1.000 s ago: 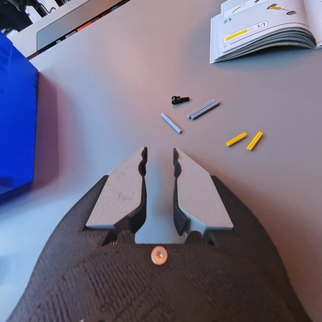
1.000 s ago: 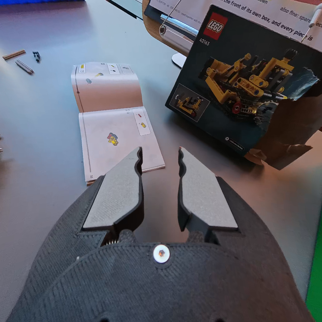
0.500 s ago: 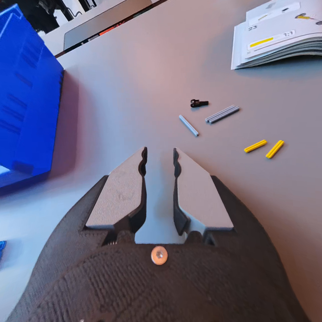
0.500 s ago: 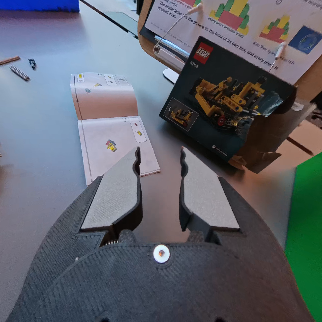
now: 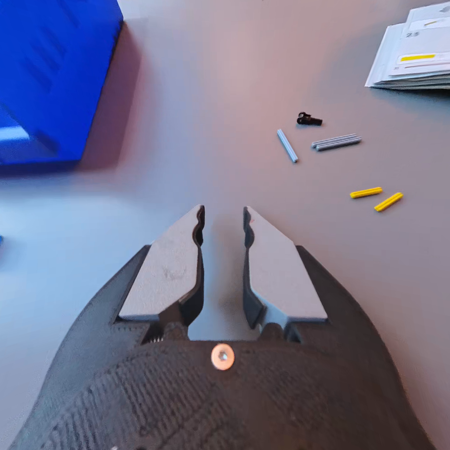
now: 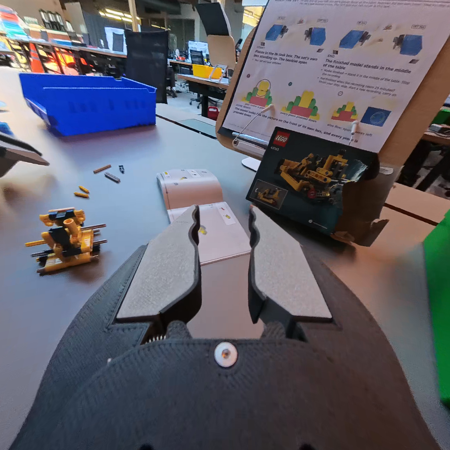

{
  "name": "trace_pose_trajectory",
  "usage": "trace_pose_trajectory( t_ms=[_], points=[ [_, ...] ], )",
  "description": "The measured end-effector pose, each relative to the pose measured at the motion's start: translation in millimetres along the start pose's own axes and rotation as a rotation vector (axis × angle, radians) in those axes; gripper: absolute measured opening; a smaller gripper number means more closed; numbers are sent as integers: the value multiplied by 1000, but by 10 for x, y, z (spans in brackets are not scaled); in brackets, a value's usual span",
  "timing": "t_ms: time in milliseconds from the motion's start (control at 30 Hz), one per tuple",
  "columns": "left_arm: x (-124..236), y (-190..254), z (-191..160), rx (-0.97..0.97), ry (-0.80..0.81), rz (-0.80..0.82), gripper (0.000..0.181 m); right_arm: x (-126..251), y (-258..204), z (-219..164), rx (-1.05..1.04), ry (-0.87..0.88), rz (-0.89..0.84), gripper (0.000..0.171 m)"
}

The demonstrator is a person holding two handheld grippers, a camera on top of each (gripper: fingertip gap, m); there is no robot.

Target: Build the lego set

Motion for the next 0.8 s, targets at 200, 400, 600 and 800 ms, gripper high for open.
trace_pose_trajectory(
  t_ms=[200, 400, 600, 800],
  points=[
    [218, 155, -99, 74, -4, 62, 38, 4, -186, -211, 33, -116, 79, 39],
    [237, 234, -123, 117, -12, 63, 41, 104, -225, -308, 114, -170, 92, 39],
    [185, 268, -96, 112, -10, -60, 40, 153, -98, -343, 135, -191, 61, 39],
    [79, 234, 29, 43, 39, -137, 43, 76, -121, -425, 262, -253, 49, 34]
  ],
)
Point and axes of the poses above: each gripper's, where its closed fingertips meet, x back along the fingers, z out of its top, y = z × x across the jaws, the point moved 5 cm from there along x, back along the fingers, and after that the axes turned 7 degrees about y, right-handed, at the moved point
